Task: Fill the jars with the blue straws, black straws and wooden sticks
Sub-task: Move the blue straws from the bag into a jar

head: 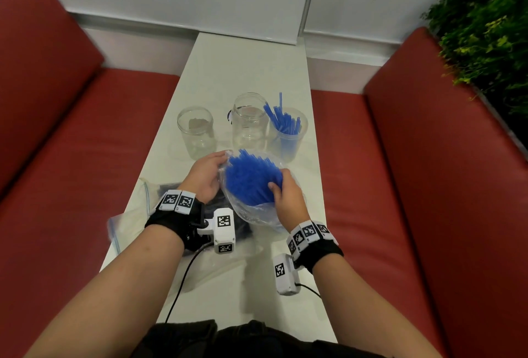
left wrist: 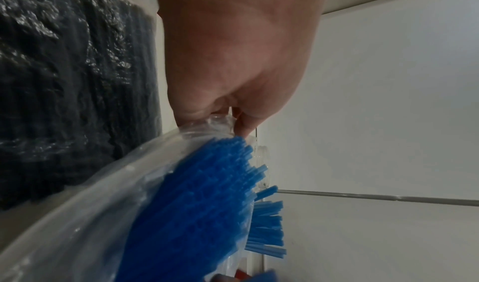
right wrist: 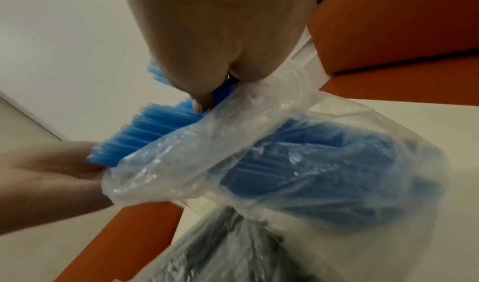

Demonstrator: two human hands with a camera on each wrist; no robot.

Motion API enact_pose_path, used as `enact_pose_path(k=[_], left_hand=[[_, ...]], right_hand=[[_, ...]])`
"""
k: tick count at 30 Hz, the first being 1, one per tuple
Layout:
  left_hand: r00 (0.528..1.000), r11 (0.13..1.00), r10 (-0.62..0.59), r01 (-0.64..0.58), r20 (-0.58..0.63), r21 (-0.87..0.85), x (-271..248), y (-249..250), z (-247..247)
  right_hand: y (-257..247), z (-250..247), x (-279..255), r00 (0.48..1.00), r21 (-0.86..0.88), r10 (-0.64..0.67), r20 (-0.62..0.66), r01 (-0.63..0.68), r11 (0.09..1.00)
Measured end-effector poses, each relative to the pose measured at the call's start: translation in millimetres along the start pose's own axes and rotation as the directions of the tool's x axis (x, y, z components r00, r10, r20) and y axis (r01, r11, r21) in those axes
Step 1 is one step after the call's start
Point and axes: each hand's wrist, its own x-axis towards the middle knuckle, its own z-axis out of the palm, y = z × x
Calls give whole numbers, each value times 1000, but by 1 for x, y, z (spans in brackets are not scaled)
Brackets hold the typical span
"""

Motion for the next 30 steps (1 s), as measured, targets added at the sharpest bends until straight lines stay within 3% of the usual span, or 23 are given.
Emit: enact_pose_path(k=[5,10,16,20,22,26,30], left_hand=[[999,998,53,-53,5,-17,6,5,3],[999,999,25,-26,22,29,8,1,-2],[1000,1000,0,0,31,11,11,3,-4],[999,999,-31,31,40,-3,12,5,1],[998,999,-42,43,41,-8,13,7,3],[997,998,-68,68,43,12,17,10,5],[996,997,-77,76,38,31,22,11,7]], right_hand=[[-17,-16,17,997,136,-29,-77,39,990],[-22,-19,22,989,174,55,136,-79,982],[-56,-45,42,990,322,-84,-111,116,940],[-59,-37,34,999,259,14,29,-21,966],[-71,-45,38,999,257,0,53,-14,966],[-131,-94,66,972,265,-214,-92,231,936],[-187,-152,104,819,347,-453,-352,564,749]])
